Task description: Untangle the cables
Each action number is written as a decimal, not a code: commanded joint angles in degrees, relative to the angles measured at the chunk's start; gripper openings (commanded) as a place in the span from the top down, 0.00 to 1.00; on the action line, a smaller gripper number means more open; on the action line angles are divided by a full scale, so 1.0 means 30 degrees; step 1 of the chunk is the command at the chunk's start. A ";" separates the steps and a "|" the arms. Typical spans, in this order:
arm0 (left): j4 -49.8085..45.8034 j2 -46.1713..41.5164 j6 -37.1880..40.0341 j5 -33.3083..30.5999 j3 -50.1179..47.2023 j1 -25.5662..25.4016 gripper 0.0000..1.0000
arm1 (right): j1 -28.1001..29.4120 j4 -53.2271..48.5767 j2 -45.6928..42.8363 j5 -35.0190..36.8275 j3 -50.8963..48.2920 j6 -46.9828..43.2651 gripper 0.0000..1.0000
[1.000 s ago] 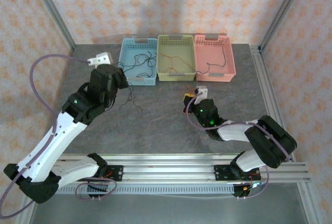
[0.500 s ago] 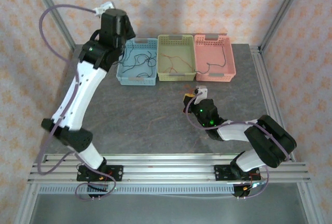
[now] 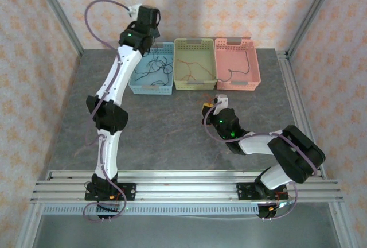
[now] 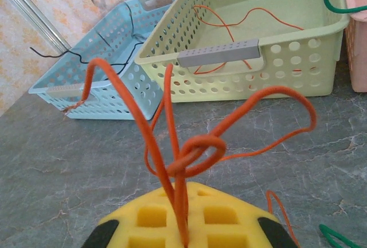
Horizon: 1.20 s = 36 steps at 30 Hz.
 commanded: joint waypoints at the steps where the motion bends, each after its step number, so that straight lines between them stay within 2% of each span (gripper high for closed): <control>1: -0.0021 0.0665 -0.0252 0.0710 -0.1339 0.0504 0.98 | 0.0047 -0.0011 0.0050 -0.0052 0.0508 -0.0260 1.00; 4: -0.1135 0.0598 -0.0443 0.1137 -0.1671 0.0686 0.69 | 0.0047 -0.0011 -0.0034 -0.0095 0.0483 -0.0260 1.00; 7: 0.1049 -0.2332 0.0043 0.2187 -0.5114 0.0404 0.42 | 0.0047 -0.0011 -0.0148 -0.0038 0.0450 -0.0288 1.00; 9: 0.1114 -0.3770 0.0084 0.2288 -0.6031 0.0224 0.37 | 0.0047 -0.0011 -0.0183 -0.0081 0.0450 -0.0260 1.00; 12: 0.0074 -0.5333 -0.0004 0.2426 -0.6305 0.0022 0.37 | 0.0049 -0.0021 -0.0253 -0.0089 0.0420 -0.0229 1.00; 15: 0.0406 -0.7857 -0.0222 0.3319 -0.8503 -0.0169 0.37 | 0.0047 0.0044 -0.0213 -0.0240 0.0421 -0.0092 1.00; 19: 0.2340 -1.2020 -0.0092 0.5452 -1.3957 -0.1330 0.37 | 0.0047 0.0133 -0.0277 -0.0316 0.0376 0.0033 1.00; 23: 0.5069 -1.5915 0.0207 0.6425 -2.0299 -0.3842 0.39 | 0.0048 0.0095 -0.0269 -0.0330 0.0389 0.0210 1.00; 25: 0.6300 -1.6888 -0.0327 0.7889 -2.2718 -0.4284 0.47 | 0.0091 -0.0038 -0.0214 -0.0268 0.0448 0.0239 1.00; 27: 0.7666 -1.7506 -0.1306 1.0512 -2.5005 -0.4391 0.48 | 0.0134 -0.0086 -0.0287 -0.0216 0.0421 0.0210 1.00; 28: 0.7930 -1.7661 -0.1219 1.1017 -2.5690 -0.4653 0.49 | 0.0157 -0.0112 -0.0344 -0.0120 0.0420 0.0253 1.00; 32: 0.7940 -1.7719 -0.0509 0.9325 -2.7704 -0.6147 0.49 | 0.0379 -0.0355 -0.0792 -0.0036 0.0305 0.0583 1.00; 36: 1.0667 -1.8343 -0.0928 0.8754 -3.0369 -0.6258 0.47 | 0.0776 -0.0425 -0.1037 -0.0094 0.0305 0.0249 1.00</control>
